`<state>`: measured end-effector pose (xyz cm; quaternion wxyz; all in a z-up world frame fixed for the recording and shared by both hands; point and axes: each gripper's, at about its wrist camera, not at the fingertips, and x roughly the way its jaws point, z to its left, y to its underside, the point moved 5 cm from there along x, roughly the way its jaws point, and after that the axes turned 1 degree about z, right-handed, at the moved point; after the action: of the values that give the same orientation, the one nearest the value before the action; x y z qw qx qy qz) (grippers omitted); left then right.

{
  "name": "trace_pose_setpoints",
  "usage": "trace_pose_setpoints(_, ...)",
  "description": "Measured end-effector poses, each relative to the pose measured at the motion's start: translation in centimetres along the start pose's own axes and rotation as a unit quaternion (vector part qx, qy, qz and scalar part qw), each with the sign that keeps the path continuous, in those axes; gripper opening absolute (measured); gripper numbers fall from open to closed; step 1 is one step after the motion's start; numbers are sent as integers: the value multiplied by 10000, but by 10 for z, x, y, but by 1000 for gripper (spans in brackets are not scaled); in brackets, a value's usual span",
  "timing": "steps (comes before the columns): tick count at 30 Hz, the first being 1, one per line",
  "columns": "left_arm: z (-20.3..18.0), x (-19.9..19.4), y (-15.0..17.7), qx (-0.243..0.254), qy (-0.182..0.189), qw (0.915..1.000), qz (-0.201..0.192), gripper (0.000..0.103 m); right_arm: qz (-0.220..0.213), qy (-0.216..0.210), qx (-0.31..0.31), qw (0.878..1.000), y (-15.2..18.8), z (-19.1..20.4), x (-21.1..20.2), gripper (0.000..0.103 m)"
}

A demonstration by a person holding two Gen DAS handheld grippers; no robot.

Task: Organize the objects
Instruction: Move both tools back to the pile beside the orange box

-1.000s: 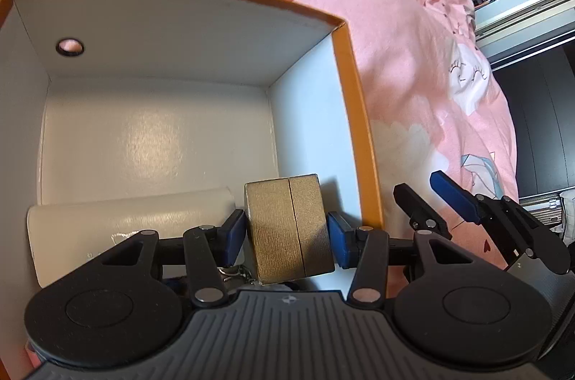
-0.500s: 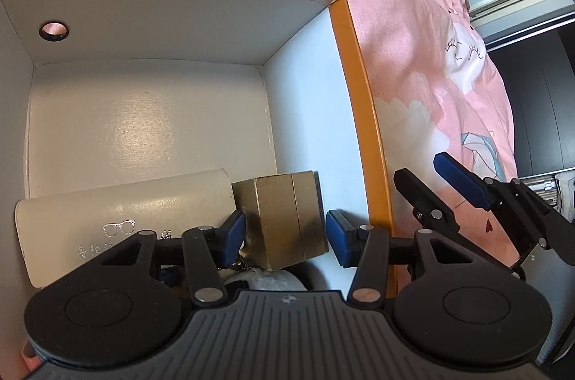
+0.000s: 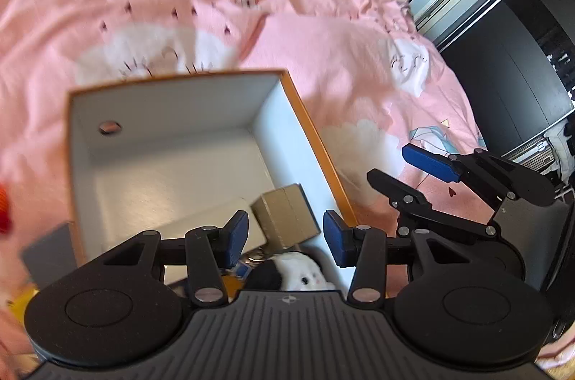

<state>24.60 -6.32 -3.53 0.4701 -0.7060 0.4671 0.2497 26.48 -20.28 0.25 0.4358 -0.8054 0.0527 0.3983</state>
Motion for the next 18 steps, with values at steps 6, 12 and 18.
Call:
trace_pose_setpoints(6, 27, -70, 7, 365, -434, 9971, -501, 53, -514, -793, -81, 9955, -28, 49, -35, 51)
trace_pose_setpoints(12, 75, -105, 31, 500, -1168, 9912, -376, 53, -628, -1617, -545, 9833, -50, 117, -47, 51)
trace_pose_setpoints(18, 120, -121, 67, 258, -1443, 9887, -311, 53, -603, -2108, -1535, 9635, -57, 184, -47, 50)
